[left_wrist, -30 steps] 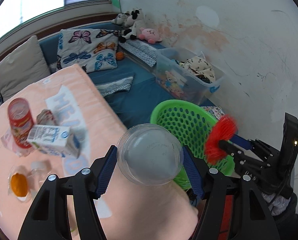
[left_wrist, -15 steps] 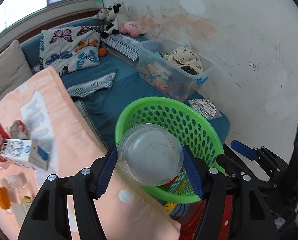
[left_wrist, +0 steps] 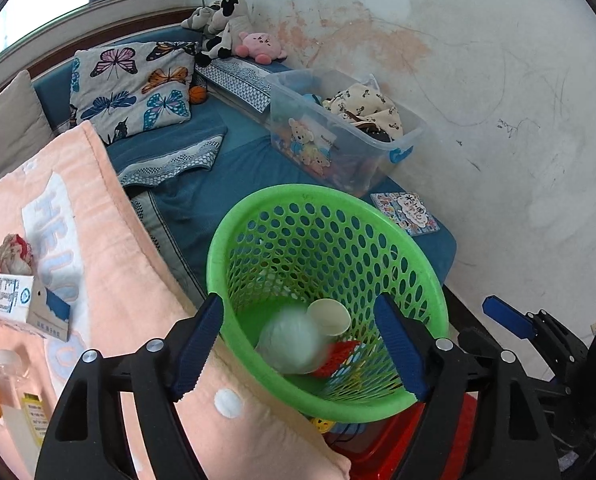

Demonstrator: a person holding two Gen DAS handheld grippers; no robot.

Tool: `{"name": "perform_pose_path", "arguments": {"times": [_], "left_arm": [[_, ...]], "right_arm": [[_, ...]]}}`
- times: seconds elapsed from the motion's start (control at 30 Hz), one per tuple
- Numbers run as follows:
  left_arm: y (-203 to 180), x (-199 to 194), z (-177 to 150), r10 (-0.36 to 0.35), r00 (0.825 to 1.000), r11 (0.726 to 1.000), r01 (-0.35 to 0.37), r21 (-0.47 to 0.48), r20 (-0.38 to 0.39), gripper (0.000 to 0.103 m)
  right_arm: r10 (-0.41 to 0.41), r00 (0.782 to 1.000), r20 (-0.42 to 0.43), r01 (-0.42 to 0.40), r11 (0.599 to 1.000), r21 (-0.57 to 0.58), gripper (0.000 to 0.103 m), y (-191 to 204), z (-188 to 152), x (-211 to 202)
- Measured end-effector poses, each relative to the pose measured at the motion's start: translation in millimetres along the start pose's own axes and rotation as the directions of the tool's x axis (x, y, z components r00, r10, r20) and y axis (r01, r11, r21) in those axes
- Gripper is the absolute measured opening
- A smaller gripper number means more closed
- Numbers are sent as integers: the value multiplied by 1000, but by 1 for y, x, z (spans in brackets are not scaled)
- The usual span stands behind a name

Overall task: Collect trash
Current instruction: 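Drop the red net and clear cup into the green basket with both grippers, then return to the table and grasp the clear plastic bottle with the left gripper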

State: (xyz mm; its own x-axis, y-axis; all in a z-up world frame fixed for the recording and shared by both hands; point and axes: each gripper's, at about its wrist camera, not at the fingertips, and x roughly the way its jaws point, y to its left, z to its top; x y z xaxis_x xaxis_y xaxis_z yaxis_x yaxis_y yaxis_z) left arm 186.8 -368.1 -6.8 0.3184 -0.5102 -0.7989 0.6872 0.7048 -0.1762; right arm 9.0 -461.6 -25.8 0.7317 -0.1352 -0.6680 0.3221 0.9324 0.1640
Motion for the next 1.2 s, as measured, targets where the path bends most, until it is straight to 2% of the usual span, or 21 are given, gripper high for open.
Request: {"name": "perform_pose_path", "arguments": {"times": [0.1,0.27,0.53,0.73,0.9,1.07,1.2], "left_arm": [[7,-9,-6,7,1000,1000,-7,-5,11,75],[25,-32,-21,70,996,997,-70,-16,49,75],[74,-68,-63,183,981,978,-176,-110,58,75],[120,-92,-89,295,954,941,-279,-192,60,75],[159,-107,-109,401,915,891,-378,-251,45,75],[189,-116,-132,417,909,864,-391,-317,15,76],[199,-114,-151,412,911,853,-389,-347,-10,76]], "right_arm": [[8,1000,-2,-8,1000,0,55,3,0,-1],[27,1000,6,-27,1000,-14,57,13,0,-3],[73,997,15,-72,996,-53,61,43,3,-4],[102,995,15,-100,992,-82,61,63,5,-2],[127,992,7,-125,986,-106,61,83,5,2],[148,989,-7,-147,981,-129,62,98,5,9],[163,987,-16,-163,977,-135,62,107,4,12]]}}
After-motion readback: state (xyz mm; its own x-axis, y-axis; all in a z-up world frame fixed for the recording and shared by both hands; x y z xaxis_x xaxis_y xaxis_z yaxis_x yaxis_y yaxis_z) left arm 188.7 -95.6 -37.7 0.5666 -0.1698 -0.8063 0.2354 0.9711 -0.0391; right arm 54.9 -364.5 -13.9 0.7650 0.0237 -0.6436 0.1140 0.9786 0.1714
